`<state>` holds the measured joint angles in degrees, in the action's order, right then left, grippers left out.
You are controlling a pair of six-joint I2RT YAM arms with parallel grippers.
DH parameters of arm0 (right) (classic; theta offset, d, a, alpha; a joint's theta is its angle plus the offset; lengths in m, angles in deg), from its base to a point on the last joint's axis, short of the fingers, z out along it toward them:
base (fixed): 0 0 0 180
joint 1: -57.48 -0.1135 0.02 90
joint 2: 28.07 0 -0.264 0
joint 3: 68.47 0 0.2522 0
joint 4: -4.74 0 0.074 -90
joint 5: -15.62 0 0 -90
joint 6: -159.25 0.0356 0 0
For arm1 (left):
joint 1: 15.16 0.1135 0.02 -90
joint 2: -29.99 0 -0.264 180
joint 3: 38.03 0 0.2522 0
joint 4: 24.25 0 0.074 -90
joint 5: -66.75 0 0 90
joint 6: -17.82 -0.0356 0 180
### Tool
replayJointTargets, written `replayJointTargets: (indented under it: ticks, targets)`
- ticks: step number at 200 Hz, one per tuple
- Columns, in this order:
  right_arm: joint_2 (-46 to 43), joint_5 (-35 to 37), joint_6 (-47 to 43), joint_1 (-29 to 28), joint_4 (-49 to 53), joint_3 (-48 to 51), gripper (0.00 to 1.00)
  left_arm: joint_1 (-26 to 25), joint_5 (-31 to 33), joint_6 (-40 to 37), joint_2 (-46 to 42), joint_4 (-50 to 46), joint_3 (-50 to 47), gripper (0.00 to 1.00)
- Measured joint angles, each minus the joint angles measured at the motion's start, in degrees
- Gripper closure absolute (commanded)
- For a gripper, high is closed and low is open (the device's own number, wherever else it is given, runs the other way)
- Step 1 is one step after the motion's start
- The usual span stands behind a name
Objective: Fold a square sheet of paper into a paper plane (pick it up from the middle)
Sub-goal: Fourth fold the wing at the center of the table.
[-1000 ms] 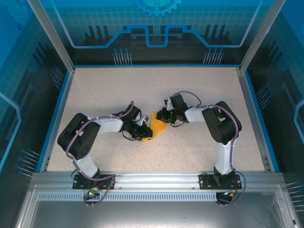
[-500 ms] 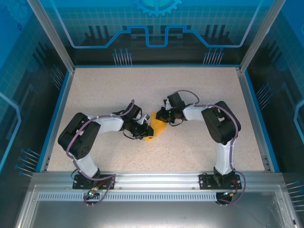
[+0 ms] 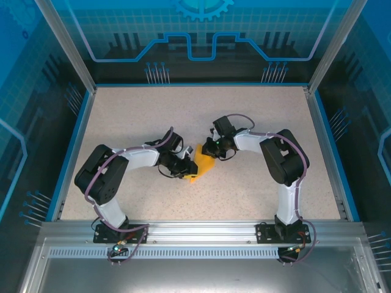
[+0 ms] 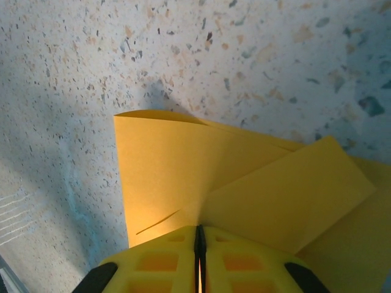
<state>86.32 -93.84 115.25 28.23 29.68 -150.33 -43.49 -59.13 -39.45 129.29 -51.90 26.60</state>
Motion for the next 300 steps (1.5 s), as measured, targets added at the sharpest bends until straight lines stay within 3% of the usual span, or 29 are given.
replayJointTargets:
  ticks: [53,82,126,172,300]
  targets:
    - [0.0,0.0,-0.2,0.04,1.92,-0.66,0.88,0.0,0.02,-1.4,-0.07,-2.01,2.36,0.75]
    - [-0.39,-0.04,-0.37,0.04,1.7,-0.28,0.83,0.0,0.15,-1.4,-0.33,-2.23,2.36,0.75]
    - [-6.38,0.11,-1.29,0.04,0.98,3.37,0.77,0.02,2.05,-1.16,-1.77,-2.12,2.36,0.8]
    - [-16.11,3.78,-2.29,0.96,-2.08,14.23,0.74,1.77,6.32,2.21,-2.6,-0.42,2.45,0.81]
    - [-19.3,5.46,0.7,1.55,-4.81,21.62,0.68,3.54,6.43,6.34,0.24,5.64,7.98,0.8]
